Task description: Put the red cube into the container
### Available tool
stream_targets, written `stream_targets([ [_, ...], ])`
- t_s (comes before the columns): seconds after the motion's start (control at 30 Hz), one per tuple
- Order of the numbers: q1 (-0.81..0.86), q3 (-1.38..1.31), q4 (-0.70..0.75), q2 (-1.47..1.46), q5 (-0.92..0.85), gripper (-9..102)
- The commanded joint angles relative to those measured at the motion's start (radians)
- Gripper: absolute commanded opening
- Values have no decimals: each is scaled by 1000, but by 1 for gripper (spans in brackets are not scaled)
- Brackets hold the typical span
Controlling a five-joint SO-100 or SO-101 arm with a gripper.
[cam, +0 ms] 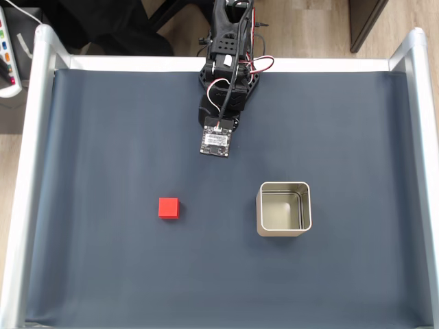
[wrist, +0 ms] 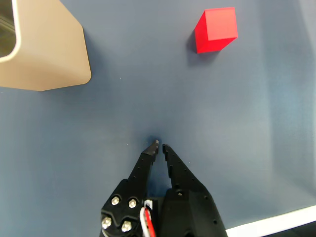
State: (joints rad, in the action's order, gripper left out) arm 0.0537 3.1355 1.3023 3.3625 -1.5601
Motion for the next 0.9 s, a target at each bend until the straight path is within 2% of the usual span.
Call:
stream_targets([
  [0.0,-8,-5,-2,-6,-6,1],
  [0.87,-8,-5,-2,-6,-8,1],
])
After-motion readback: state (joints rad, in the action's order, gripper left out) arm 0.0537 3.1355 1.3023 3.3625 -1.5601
